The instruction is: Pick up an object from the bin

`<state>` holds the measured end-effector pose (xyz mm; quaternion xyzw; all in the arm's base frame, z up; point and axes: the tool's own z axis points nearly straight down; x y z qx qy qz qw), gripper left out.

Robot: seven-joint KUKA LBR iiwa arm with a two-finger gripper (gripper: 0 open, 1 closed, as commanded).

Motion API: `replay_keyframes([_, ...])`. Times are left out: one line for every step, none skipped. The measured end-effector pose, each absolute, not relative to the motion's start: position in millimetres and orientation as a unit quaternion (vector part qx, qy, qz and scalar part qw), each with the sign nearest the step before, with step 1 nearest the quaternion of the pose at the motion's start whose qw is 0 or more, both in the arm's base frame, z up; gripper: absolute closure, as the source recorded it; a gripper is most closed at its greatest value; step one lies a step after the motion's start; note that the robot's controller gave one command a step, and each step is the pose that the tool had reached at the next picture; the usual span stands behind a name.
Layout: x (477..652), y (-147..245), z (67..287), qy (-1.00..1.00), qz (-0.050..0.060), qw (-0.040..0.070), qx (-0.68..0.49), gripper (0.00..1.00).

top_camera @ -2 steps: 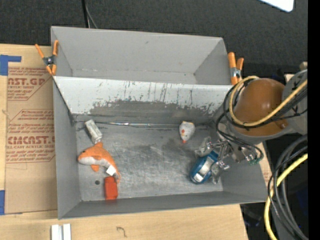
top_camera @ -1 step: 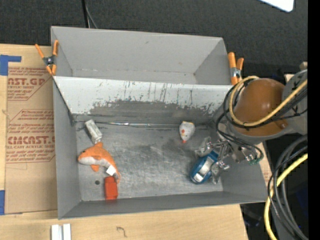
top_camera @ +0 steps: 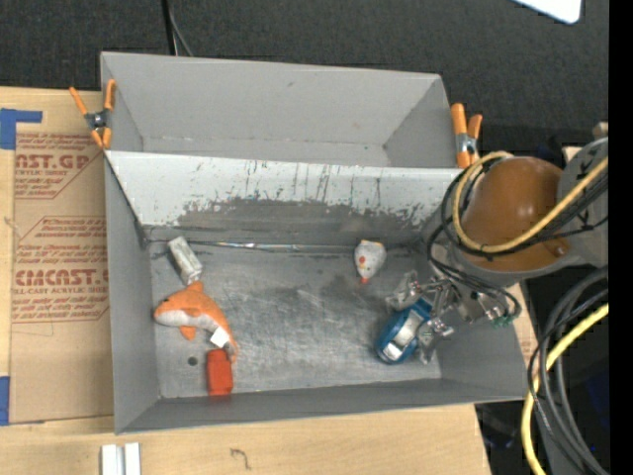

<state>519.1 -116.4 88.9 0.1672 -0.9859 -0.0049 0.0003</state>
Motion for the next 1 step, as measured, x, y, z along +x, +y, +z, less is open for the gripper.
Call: replay_keyframes([523.0, -112.1, 230.3, -0.987, 0.001, -0.003, 0.163, 1.0])
